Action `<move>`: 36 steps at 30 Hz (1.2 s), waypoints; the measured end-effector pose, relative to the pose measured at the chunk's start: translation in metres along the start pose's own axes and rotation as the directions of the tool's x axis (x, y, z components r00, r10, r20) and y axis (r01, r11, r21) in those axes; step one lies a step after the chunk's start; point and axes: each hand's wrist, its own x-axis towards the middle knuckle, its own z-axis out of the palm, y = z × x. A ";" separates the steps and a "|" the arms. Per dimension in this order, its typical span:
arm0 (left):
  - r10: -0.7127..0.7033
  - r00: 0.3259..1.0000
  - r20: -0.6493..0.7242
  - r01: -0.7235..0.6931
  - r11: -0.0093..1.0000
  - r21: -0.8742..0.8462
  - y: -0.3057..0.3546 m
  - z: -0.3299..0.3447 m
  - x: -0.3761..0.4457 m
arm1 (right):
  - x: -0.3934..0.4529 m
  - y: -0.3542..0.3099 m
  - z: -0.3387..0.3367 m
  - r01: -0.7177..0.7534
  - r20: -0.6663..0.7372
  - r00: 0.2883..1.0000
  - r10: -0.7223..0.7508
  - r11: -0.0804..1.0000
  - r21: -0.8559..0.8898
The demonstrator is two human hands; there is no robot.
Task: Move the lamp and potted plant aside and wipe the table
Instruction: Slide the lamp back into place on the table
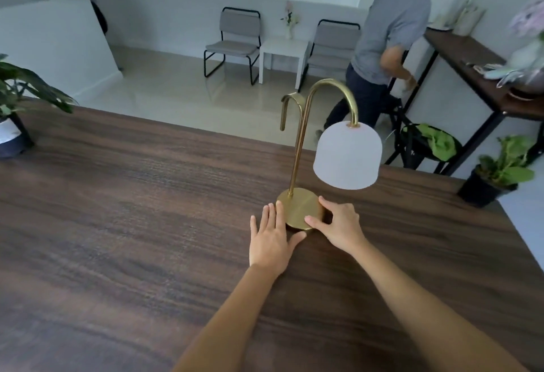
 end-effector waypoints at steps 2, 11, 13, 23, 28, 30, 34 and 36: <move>0.065 0.997 0.045 -0.065 0.998 -0.007 0.001 -0.003 0.011 | -0.009 0.020 -0.010 0.013 -0.006 1.000 -0.012 0.998 0.066; 0.290 0.933 0.211 -0.293 0.956 -0.015 0.080 0.026 0.064 | -0.026 0.106 -0.055 -0.133 -0.088 0.986 0.143 0.985 0.112; 0.302 0.926 0.227 -0.311 0.950 0.006 0.107 0.039 0.074 | -0.024 0.127 -0.068 -0.182 -0.096 0.977 0.192 0.977 0.110; 0.372 0.877 0.304 -0.405 0.913 0.051 0.220 0.082 0.120 | -0.007 0.204 -0.132 -0.408 -0.081 0.912 0.402 0.910 -0.069; 0.386 0.873 0.298 -0.411 0.912 0.020 0.250 0.098 0.147 | 0.014 0.228 -0.152 -0.447 -0.070 0.894 0.442 0.890 -0.088; 0.382 0.875 0.298 -0.402 0.915 0.009 0.257 0.102 0.156 | 0.023 0.233 -0.158 -0.455 -0.064 0.891 0.450 0.886 -0.094; 0.377 0.878 0.296 -0.402 0.915 0.027 0.267 0.107 0.172 | 0.039 0.242 -0.164 -0.458 -0.071 0.889 0.453 0.883 -0.106; 0.373 0.878 0.299 -0.399 0.916 0.030 0.271 0.108 0.179 | 0.046 0.246 -0.166 -0.459 -0.077 0.888 0.453 0.882 -0.108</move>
